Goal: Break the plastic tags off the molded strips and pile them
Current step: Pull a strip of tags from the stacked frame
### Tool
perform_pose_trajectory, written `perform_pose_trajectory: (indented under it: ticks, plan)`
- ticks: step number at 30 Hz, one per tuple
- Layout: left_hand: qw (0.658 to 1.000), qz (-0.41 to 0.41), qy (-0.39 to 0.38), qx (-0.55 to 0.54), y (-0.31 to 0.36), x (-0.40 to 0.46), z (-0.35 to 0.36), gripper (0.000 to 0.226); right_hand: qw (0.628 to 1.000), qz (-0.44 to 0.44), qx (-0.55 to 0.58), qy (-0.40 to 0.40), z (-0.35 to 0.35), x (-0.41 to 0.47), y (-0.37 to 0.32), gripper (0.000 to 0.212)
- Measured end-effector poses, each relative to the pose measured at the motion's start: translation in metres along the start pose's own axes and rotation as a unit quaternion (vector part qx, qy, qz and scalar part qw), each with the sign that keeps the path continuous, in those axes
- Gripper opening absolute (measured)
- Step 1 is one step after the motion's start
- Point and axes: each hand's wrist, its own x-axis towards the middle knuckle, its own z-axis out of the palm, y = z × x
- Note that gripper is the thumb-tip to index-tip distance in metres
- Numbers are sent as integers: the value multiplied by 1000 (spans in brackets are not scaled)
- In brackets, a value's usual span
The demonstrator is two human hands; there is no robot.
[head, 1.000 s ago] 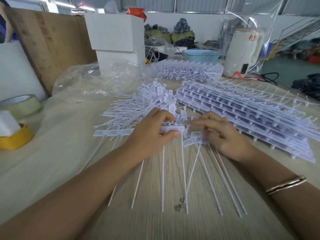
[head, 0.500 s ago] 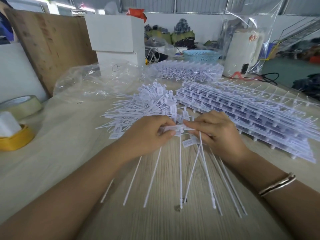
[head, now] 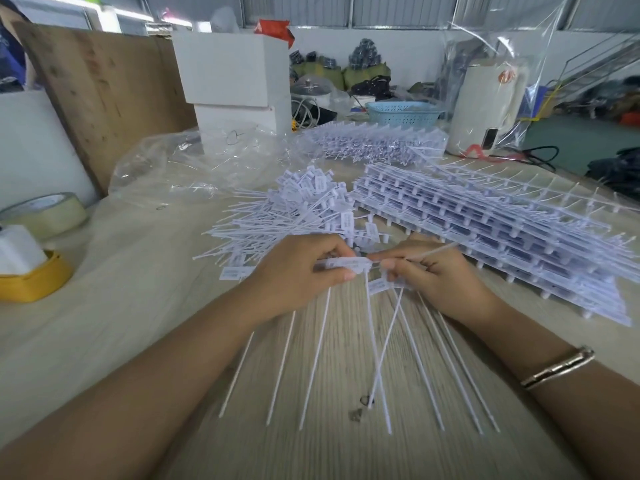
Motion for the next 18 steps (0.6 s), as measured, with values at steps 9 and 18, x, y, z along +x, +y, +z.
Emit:
perform_pose_trajectory:
  ticks: [9, 18]
  plan:
    - [999, 24, 22, -6, -5, 0, -1, 20, 996, -10, -84, -17, -25, 0, 15, 25]
    - [999, -18, 49, -10, -4, -3, 5, 31, 975, -2, -194, -109, -29, -2, 22, 46]
